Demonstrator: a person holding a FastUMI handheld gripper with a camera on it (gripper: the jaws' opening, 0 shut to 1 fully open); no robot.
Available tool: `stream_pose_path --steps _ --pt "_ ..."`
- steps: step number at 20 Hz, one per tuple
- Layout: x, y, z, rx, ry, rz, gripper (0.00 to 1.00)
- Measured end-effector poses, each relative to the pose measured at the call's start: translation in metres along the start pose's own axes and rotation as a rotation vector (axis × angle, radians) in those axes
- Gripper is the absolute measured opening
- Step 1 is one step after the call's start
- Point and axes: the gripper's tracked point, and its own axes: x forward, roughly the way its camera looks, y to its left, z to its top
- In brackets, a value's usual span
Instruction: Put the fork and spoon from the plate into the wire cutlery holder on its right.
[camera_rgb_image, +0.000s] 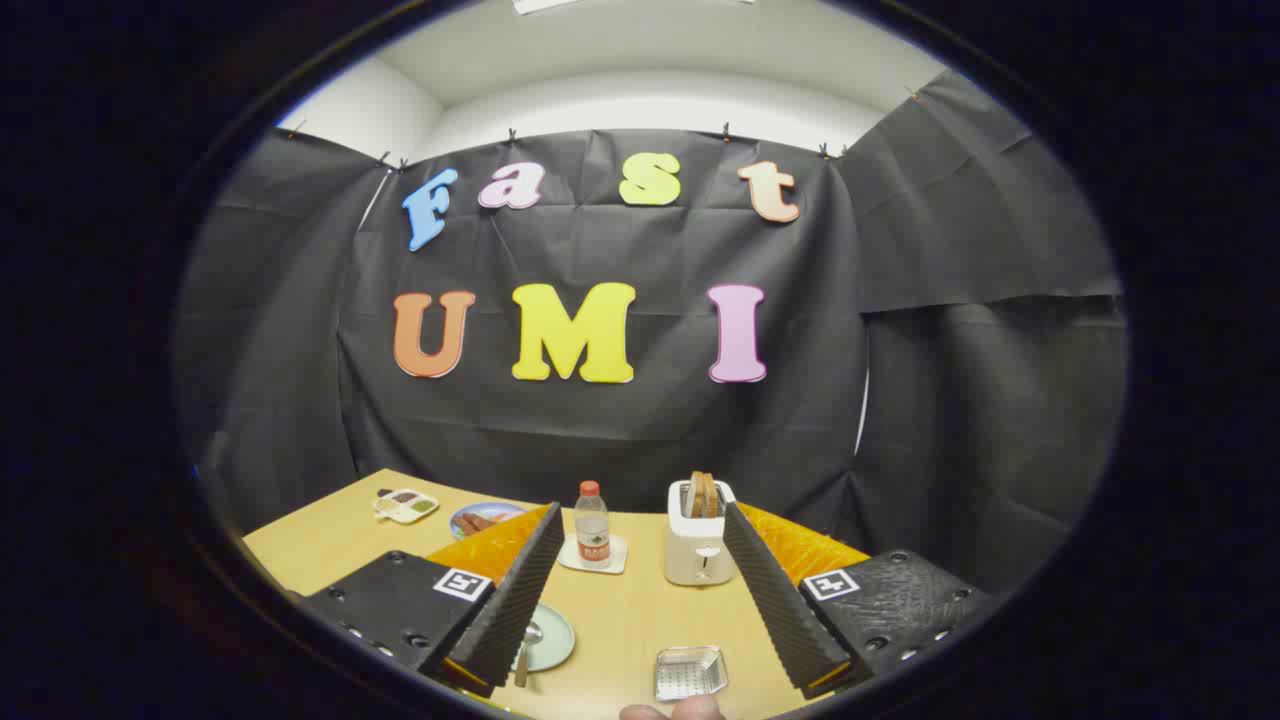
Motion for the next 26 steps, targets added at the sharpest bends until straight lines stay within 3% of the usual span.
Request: stream_pose_path --steps 17,26 --pt "0.010 0.026 0.001 -0.012 0.013 0.064 0.97" --pt "0.015 0.070 -0.048 -0.066 0.154 0.158 0.97"
